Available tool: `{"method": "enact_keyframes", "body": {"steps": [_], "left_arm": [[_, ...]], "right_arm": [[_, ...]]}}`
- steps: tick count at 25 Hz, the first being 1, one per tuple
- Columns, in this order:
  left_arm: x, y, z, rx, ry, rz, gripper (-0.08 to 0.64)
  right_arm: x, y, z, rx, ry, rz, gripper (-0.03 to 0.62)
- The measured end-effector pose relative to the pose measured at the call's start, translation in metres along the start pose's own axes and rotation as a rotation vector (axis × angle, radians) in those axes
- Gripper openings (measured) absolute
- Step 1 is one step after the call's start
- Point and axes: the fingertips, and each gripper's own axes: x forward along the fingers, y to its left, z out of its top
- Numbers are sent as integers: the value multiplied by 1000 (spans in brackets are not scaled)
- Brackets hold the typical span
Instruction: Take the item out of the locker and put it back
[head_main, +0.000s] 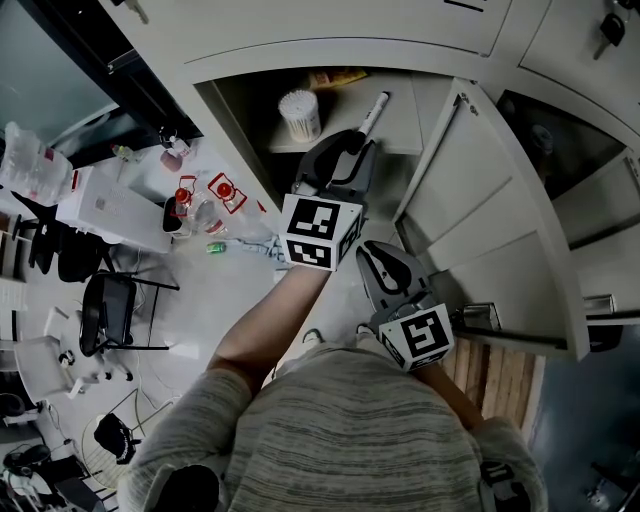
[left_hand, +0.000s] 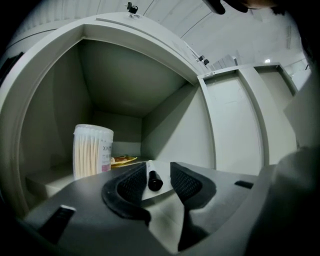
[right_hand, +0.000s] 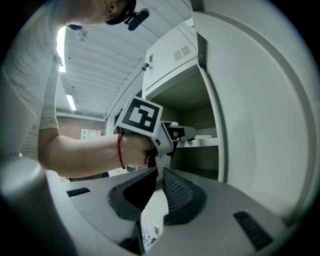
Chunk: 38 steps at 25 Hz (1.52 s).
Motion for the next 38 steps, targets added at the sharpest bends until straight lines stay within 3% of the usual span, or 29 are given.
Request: {"method": "enact_keyframes", "body": {"steps": [3,14,19,33,38], "left_arm": [[-1,-2,3,11,-10,-4,173],[-30,2,20,54,-55,7,187],[-54,5,13,38,-57,13,186],[-71,15,-75,31,122,31,186],[-59,22,-122,27,230,38,186]], "right_arm": [[1,-1,-1,4,2,1,55],[6,3,1,2,0,19,55],[8,5,0,-2,-1,27,55],[10,10,-4,0,17,35,55],[8,11,-9,5,25,34,55]]}}
